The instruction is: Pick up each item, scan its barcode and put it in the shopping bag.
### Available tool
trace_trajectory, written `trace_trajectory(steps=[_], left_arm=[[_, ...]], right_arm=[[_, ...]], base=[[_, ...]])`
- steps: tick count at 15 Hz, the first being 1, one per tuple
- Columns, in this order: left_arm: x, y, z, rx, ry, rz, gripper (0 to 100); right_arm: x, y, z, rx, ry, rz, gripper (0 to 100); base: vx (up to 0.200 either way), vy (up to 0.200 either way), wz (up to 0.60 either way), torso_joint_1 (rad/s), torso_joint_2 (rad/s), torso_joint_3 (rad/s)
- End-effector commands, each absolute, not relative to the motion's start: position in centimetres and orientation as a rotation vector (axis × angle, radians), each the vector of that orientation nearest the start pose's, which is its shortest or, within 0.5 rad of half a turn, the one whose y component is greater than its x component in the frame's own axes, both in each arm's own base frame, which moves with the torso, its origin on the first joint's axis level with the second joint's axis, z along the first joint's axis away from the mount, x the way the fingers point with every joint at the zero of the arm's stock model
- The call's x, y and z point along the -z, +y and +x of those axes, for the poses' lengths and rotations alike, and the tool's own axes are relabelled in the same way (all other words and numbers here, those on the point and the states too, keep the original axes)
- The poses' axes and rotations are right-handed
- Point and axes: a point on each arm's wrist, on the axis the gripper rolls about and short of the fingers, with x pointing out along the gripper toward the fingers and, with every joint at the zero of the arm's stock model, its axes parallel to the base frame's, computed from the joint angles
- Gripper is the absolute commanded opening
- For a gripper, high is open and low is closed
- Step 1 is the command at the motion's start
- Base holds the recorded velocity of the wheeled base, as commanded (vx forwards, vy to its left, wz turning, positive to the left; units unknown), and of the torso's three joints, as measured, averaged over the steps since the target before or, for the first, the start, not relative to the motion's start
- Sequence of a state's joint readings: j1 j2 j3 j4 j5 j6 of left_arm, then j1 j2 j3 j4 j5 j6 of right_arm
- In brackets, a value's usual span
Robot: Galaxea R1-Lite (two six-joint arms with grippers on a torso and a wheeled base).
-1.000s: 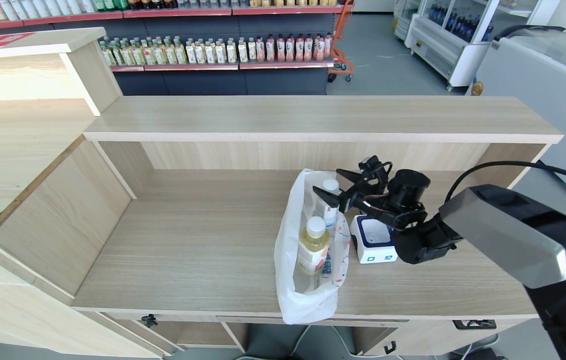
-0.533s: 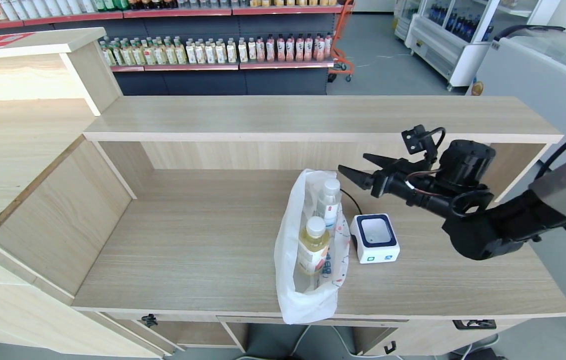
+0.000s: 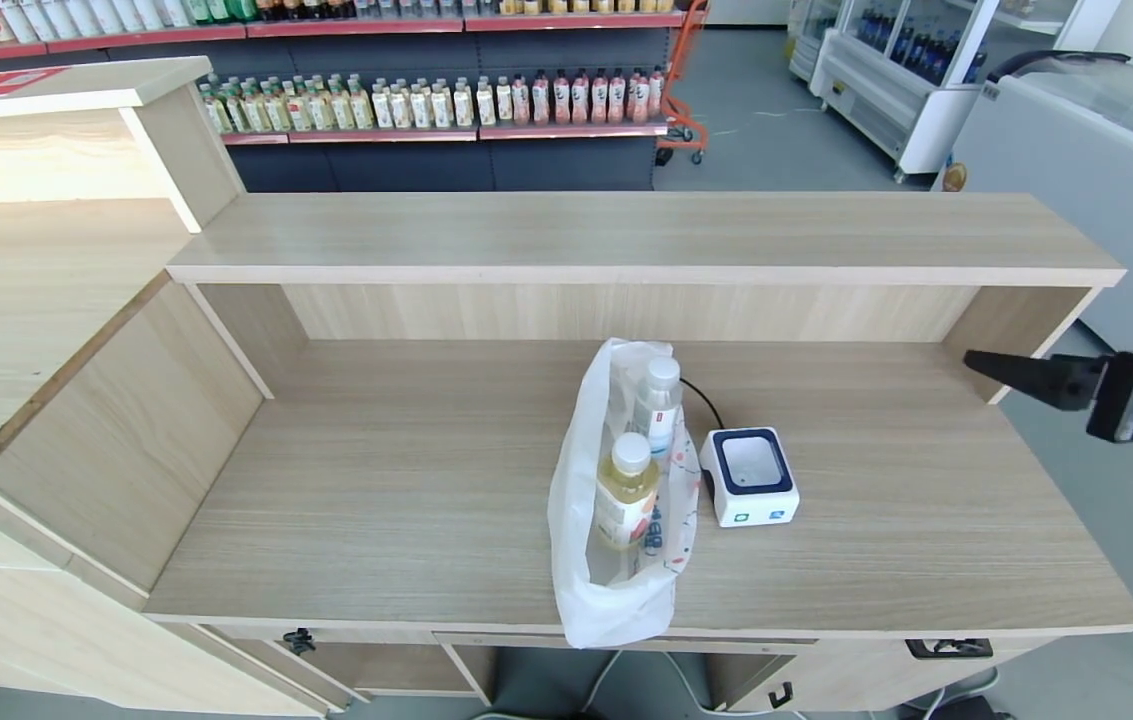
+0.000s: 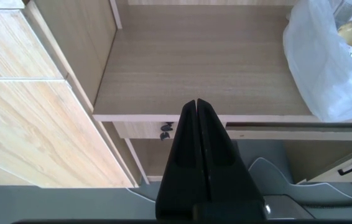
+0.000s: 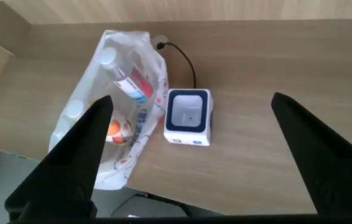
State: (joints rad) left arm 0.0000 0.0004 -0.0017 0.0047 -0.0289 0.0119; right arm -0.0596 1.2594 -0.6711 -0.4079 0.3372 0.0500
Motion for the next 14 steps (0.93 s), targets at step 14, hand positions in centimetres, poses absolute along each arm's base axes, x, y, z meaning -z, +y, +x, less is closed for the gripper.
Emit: trace_trajectory(steps=[14], left_arm=[[-7.5,-0.1,-2.3,0.029,0.003,0.012,0]], right_arm=[[-7.7,0.1,-2.3,-0.018,-0.016,-0.049,100]], base=[[0.000,0.000,0.00,0.000,0.00,0.000]])
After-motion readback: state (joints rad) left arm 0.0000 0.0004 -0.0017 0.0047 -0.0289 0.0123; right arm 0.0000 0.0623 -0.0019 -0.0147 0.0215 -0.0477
